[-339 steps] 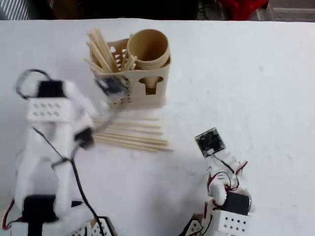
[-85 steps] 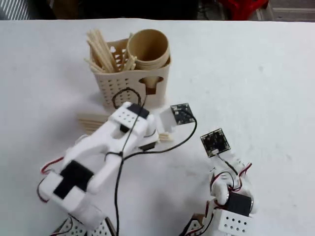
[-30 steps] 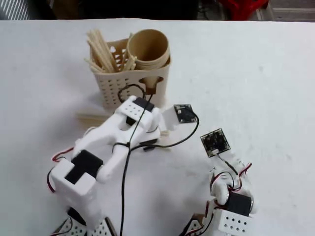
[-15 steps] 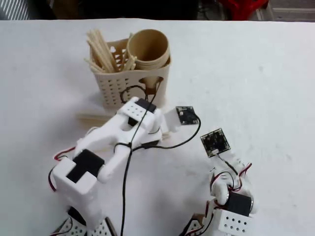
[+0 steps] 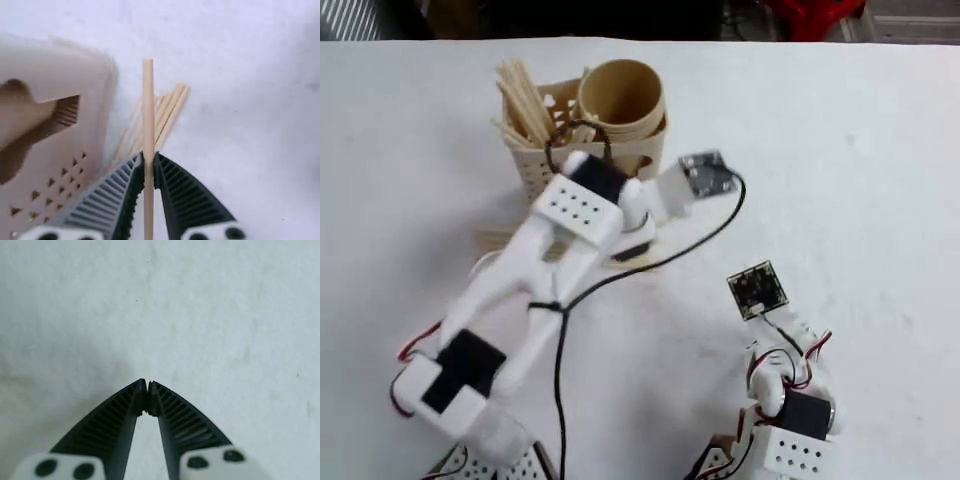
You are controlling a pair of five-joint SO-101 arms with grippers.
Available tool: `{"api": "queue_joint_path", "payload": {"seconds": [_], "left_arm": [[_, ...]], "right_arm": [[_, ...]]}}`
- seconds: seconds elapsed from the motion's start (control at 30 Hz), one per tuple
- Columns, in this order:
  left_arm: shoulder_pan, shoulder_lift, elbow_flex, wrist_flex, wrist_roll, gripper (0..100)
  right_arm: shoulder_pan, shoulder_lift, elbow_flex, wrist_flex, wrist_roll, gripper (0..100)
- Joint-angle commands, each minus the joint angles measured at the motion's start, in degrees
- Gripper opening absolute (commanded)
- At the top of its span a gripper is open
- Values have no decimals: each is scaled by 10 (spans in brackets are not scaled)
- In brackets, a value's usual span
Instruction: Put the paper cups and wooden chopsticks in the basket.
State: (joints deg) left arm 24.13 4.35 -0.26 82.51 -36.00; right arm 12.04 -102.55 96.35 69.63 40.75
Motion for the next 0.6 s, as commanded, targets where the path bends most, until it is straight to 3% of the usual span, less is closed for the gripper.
{"api": "queue_joint_path", "payload": {"seconds": [0.0, 0.3, 0.57], "left_arm": [[6, -84, -125, 55, 38, 24], [1, -131, -362, 69, 108, 24], [-23, -130, -445, -81, 193, 24]], "right_arm": [[0, -4, 5, 2, 2, 18], [0, -4, 5, 2, 2, 18], [0, -4, 5, 2, 2, 18]]}}
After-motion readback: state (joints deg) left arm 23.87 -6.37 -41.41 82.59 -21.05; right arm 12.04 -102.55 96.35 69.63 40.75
